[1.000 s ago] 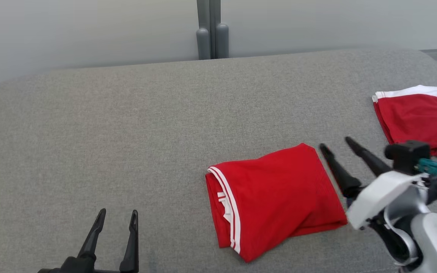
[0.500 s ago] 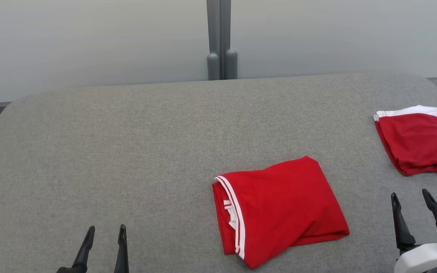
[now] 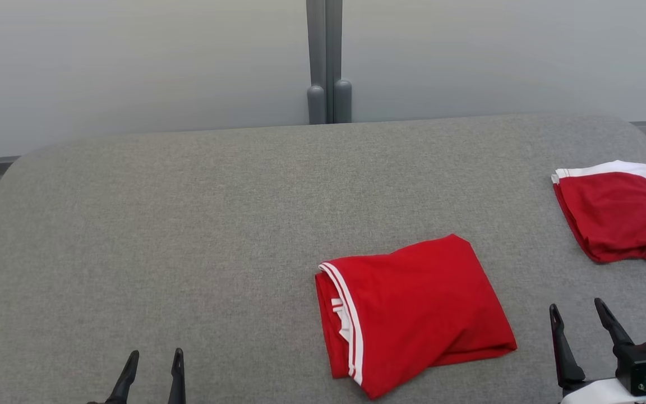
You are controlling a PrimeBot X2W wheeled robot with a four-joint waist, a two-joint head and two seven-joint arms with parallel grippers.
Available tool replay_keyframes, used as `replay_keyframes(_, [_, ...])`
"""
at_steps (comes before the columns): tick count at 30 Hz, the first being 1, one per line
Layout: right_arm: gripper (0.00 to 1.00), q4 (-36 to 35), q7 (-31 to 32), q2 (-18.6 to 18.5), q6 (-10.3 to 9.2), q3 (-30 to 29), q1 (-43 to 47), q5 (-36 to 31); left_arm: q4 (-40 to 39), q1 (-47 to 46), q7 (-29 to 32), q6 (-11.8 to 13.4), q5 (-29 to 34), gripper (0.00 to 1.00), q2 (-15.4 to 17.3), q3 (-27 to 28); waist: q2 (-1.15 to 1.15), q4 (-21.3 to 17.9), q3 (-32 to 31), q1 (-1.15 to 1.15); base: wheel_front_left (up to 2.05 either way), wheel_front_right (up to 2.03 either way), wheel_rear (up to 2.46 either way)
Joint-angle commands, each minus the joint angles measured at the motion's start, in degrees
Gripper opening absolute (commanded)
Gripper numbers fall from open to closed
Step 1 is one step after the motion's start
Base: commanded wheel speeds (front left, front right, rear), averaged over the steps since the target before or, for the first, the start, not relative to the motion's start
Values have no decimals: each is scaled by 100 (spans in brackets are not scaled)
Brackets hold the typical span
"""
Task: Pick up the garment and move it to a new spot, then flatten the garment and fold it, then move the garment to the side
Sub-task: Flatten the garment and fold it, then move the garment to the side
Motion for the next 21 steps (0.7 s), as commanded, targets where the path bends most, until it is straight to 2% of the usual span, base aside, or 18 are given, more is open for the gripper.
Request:
replay_keyframes(1, [100,-53,-20,-33,-9,62,0,54,7,-113,-13,-19,-65,100,10,30,0,26,-6,0,0,0,0])
replay_keyframes(11, [100,-132,-19,-140,-9,242,-46,168,14,-207,-13,-42,-169,100,9,26,0,153,18,0,0,0,0])
replay_keyframes(15, [100,145,-20,-96,-9,346,-79,349,-24,-196,-13,-46,-198,100,9,-3,0,177,25,0,0,0,0])
replay_keyframes(18, [100,520,-17,-149,-9,636,-255,629,-63,-154,-14,-47,-226,100,9,-30,0,181,23,0,0,0,0])
replay_keyframes(21, [100,924,359,-356,-11,986,-650,920,-131,-84,-13,-48,-304,100,9,-16,0,160,35,0,0,0,0])
